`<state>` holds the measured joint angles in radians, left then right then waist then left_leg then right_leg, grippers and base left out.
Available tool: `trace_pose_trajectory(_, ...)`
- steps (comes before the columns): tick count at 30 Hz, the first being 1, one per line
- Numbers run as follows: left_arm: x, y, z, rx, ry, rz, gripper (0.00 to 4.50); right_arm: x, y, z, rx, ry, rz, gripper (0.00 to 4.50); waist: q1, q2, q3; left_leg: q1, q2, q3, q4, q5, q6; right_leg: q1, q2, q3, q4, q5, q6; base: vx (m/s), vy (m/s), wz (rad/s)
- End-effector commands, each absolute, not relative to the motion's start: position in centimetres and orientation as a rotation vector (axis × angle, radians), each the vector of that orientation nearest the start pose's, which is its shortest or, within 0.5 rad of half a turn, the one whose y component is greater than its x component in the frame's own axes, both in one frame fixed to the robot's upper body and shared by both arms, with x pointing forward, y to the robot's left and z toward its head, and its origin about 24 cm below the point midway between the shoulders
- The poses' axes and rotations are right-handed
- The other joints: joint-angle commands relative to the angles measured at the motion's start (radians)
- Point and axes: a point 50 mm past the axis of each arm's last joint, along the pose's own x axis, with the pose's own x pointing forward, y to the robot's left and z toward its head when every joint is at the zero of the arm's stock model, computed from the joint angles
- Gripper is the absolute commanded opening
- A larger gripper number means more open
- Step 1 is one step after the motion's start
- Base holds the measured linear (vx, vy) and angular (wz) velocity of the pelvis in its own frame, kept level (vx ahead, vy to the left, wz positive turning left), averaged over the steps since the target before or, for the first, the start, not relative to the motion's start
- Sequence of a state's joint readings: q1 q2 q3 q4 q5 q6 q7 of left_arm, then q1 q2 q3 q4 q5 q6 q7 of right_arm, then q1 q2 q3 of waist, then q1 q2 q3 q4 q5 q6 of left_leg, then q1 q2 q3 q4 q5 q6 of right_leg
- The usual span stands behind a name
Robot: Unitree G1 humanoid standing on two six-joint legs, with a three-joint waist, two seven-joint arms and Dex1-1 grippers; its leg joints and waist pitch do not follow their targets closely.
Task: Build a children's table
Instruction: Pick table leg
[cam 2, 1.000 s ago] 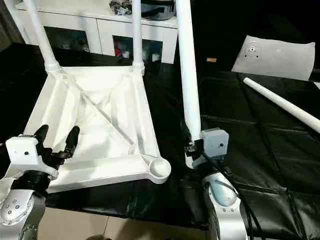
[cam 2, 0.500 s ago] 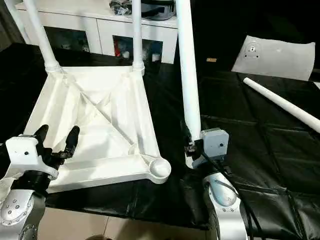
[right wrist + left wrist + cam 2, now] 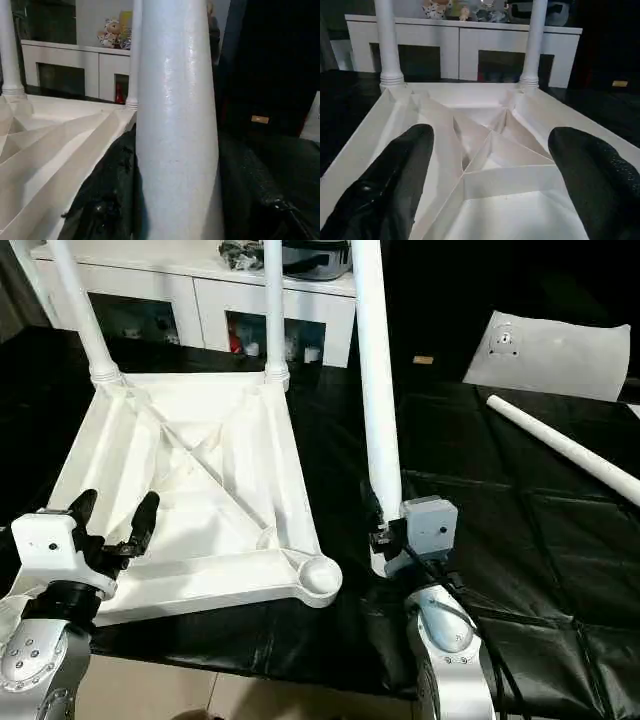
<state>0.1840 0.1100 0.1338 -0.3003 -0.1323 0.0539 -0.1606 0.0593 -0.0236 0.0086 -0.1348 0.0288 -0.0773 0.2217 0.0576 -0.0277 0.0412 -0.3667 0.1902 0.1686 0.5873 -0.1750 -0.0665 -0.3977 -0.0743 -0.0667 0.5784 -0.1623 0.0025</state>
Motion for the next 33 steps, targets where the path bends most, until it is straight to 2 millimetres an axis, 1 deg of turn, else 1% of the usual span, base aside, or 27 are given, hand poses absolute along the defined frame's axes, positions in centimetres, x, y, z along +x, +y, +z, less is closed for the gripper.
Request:
trace_pose_trajectory(1, 21.62, 19.72, 7.22, 0.017, -0.093, -0.018, 4.09, 24.2, -14.38, 6.77, -0.009, -0.157, 0.217, 1.85, 0.0, 0.009, -0.043, 0.015, 0.031, -0.017, -0.083, -0.462, 0.001, 0.021, -0.047, 0.038, -0.085, -0.448, -0.034, 0.0, 0.0, 0.0)
trace_pose_trajectory(9, 21.62, 19.72, 7.22, 0.017, -0.093, -0.018, 4.09, 24.2, -14.38, 6.77, -0.009, -0.157, 0.217, 1.85, 0.0, 0.01, -0.043, 0.015, 0.032, -0.018, -0.084, -0.462, 0.001, 0.021, -0.047, 0.038, -0.083, -0.434, -0.041, 0.0, 0.0, 0.0)
trace_pose_trajectory(33, 21.62, 19.72, 7.22, 0.017, -0.093, -0.018, 4.09, 24.2, -14.38, 6.77, -0.009, -0.157, 0.217, 1.85, 0.0, 0.01, -0.044, 0.015, 0.032, -0.017, -0.083, -0.458, 0.002, 0.021, -0.047, 0.038, -0.083, -0.437, -0.039, 0.0, 0.0, 0.0)
